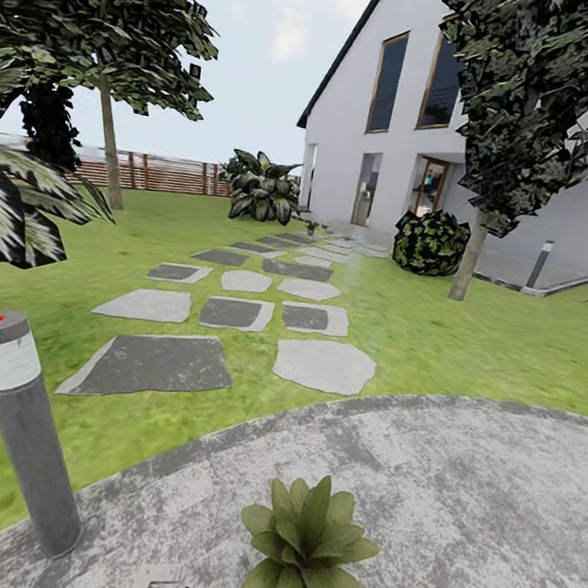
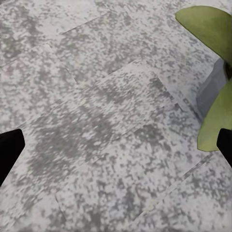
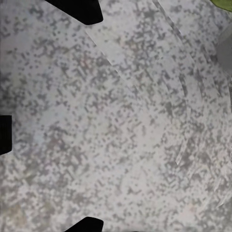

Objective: Pick up the pesticide atomizer in the garden and spray insectifuge to fully cover both potted plants in the garden.

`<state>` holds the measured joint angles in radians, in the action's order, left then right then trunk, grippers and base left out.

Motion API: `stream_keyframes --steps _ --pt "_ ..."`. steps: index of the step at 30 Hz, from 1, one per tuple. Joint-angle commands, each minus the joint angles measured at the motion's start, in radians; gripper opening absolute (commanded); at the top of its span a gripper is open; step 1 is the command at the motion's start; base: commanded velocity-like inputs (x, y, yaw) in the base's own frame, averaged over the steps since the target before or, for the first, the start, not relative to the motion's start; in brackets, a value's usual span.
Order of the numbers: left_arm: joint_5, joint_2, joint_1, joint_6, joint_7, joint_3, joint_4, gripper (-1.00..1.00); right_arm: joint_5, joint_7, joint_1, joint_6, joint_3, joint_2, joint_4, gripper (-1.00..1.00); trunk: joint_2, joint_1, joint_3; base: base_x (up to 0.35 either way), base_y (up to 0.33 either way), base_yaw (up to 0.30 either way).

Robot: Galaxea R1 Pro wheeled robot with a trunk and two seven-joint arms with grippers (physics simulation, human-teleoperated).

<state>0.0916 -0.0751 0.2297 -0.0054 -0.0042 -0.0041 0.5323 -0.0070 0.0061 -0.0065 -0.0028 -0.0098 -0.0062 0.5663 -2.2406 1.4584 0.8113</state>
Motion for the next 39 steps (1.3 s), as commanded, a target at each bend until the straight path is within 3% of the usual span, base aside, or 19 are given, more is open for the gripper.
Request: stream_keyframes --steps 1,9,26,39 --pt "0.01 0.0 0.0 -0.001 0.0 -0.001 0.0 1.0 -0.001 0.0 0.0 0.0 -0.001 0.0 0.0 1.0 0.0 0.0 0.001 0.0 0.015 -0.005" --pt "0.01 0.0 0.001 -0.001 0.0 -0.001 0.0 1.0 -0.001 -0.001 0.0 0.0 -0.001 0.0 0.0 1.0 0.0 0.0 0.001 0.0 0.064 -0.001" --pt "0.01 0.0 0.0 -0.001 0.0 -0.001 0.0 1.0 -0.001 -0.001 -0.001 0.0 -0.001 0.0 0.0 1.0 0.0 0.0 0.001 0.0 0.308 -0.005" --pt "0.01 0.0 0.0 -0.001 0.0 -0.001 0.0 1.0 -0.001 -0.001 -0.001 0.0 -0.001 0.0 0.0 1.0 0.0 0.0 0.001 0.0 0.096 -0.236"
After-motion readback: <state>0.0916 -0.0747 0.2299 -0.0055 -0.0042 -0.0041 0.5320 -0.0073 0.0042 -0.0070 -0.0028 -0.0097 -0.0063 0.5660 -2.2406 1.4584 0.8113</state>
